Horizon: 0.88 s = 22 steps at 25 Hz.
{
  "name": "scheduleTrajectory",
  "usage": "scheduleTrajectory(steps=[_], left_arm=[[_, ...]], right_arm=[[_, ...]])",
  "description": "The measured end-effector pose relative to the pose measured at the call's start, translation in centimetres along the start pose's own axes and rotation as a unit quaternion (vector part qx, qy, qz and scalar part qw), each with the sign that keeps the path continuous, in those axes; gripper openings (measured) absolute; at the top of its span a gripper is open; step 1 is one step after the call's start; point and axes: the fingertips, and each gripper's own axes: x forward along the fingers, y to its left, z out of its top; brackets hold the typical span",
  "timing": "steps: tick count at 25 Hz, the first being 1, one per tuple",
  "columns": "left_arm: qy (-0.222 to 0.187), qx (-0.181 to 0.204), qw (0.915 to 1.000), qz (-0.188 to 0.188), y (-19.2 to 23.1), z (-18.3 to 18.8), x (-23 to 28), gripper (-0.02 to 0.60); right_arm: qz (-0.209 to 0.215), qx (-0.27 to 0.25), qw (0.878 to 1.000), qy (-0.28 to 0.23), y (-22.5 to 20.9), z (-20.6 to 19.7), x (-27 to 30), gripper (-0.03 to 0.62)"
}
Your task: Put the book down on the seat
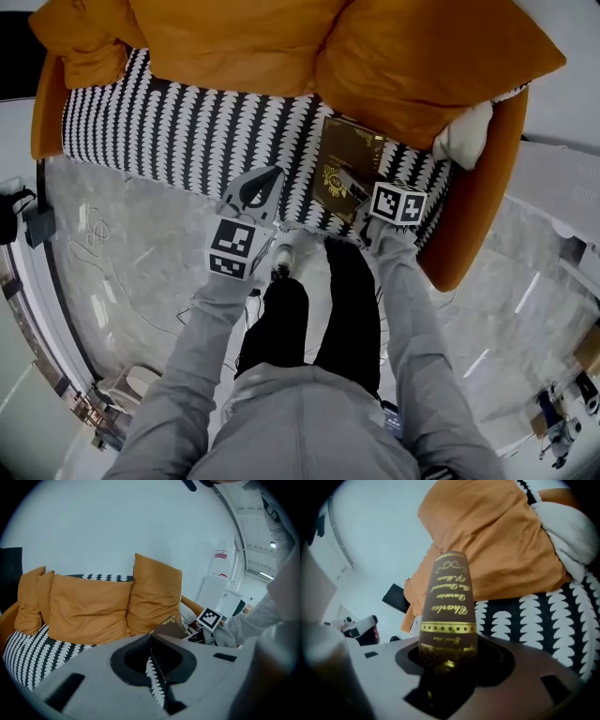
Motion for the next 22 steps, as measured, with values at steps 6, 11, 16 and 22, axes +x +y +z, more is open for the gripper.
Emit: scheduleTrajectory(steps=[6, 11, 16, 22], left_arm=[[0.001, -0.003, 1.0000, -0.008, -0.4, -0.3, 0.8, 0.026], [0.003, 0.001, 1.0000, -0.007, -0.6, 0.1, 0.7, 0.026], [0.008, 0.003, 0.9999, -0.008, -0.1, 0.4, 0.7, 0.026], [0.008, -0.002, 0.9999, -0.011, -1.5, 1.8, 0.4, 0.026]], right_arm=[[-0.004, 0.033, 0.999, 0.007, -1.4, -0.5, 0.4, 0.241], [-0.027, 0.019, 0.999, 0.025, -2.6, -0.9, -0.1, 0.264], [-0.061, -0.007, 0.997, 0.052, -3.7, -1.5, -0.1, 0.290], [-0.086, 0.013, 0.994, 0.061, -5.0, -1.2, -2.8, 0.295]])
